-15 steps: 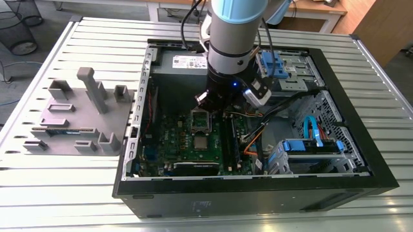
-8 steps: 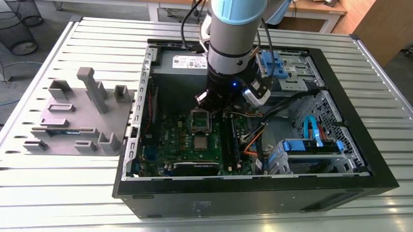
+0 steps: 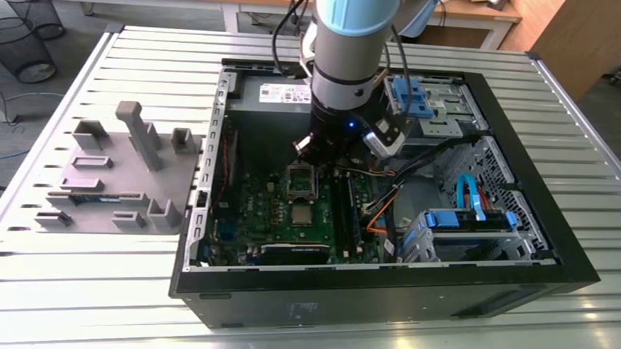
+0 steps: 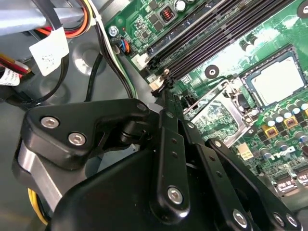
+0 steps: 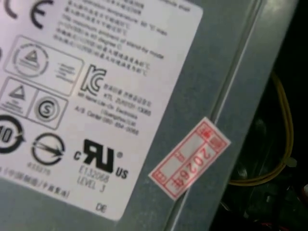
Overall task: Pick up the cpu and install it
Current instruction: 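Close the cpu cover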
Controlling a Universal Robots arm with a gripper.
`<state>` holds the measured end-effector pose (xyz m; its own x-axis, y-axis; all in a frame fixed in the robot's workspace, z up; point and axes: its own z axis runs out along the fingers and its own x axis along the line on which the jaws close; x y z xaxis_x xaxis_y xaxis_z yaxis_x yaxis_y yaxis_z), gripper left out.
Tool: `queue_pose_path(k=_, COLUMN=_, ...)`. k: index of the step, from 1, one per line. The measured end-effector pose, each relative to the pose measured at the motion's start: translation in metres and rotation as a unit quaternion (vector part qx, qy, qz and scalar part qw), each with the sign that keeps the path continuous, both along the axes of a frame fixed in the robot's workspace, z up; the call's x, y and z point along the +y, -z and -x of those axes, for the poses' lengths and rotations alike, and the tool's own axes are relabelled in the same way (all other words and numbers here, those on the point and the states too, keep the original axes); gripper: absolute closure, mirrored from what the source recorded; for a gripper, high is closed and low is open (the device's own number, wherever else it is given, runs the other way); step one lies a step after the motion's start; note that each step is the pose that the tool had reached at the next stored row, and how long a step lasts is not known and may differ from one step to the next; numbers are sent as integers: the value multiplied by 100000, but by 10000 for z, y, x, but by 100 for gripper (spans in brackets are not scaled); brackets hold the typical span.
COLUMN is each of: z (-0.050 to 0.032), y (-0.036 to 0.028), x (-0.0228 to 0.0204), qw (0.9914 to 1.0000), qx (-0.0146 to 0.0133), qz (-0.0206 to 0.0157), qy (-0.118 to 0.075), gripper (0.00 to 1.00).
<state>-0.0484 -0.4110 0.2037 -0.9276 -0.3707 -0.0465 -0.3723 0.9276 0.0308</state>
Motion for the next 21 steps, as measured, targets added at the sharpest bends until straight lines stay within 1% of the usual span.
queue_pose_path(k=2, z=7, y=8, x=7, qw=100000, qx=3, qz=11, qy=-3, gripper=89)
queue_pose_path(k=9, z=43, y=19, x=9, qw=100000, qx=-1, qz=4, qy=-2, gripper=89)
queue_pose_path(k=13, z=66, y=19, x=8, qw=100000, qx=-104, qz=1, qy=-5, gripper=89)
queue_pose_path(k=16, z=68, y=2, x=5, qw=100000, qx=-128, qz=6, qy=-4, gripper=89)
queue_pose_path(k=21, z=68, y=-55, x=-5, qw=100000, qx=-126, qz=2, qy=0, gripper=89)
